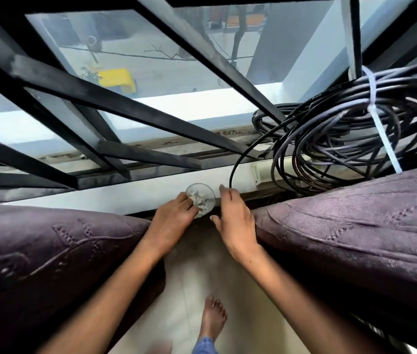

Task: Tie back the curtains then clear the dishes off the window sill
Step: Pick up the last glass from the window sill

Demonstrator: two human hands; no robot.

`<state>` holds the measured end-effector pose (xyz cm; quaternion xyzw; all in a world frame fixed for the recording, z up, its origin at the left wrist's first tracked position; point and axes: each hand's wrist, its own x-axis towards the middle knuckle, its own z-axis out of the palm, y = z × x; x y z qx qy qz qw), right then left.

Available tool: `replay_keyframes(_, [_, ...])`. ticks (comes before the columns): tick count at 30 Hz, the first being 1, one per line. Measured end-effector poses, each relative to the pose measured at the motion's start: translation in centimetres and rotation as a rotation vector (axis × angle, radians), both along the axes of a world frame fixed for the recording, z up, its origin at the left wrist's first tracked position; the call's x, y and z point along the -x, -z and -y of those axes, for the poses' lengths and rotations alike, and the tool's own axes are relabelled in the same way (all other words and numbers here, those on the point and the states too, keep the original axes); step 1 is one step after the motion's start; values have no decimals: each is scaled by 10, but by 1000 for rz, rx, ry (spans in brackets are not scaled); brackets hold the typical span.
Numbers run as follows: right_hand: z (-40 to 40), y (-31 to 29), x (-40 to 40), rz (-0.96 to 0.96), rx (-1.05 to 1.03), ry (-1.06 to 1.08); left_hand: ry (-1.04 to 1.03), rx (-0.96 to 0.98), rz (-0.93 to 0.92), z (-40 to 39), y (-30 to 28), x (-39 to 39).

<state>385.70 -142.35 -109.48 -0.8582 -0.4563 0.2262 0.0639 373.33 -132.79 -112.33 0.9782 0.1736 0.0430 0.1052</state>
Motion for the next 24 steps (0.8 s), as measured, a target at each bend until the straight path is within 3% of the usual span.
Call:
replay_keyframes(6, [39, -6, 28, -351, -99, -227, 145, 37, 202, 43, -43, 63])
replay_keyframes(9, [78, -19, 48, -476, -219, -115, 98, 291, 167, 68, -60, 83])
replay_keyframes(12, [120, -48, 71, -462, -268, -5, 14, 523, 214, 92, -73, 102])
replay_keyframes(16, [178, -80, 102, -398, -322, 215, 219, 616, 181, 131, -98, 120])
replay_keyframes(24, [312, -123, 152, -279, -410, 549, 288, 749, 196, 237, -146, 114])
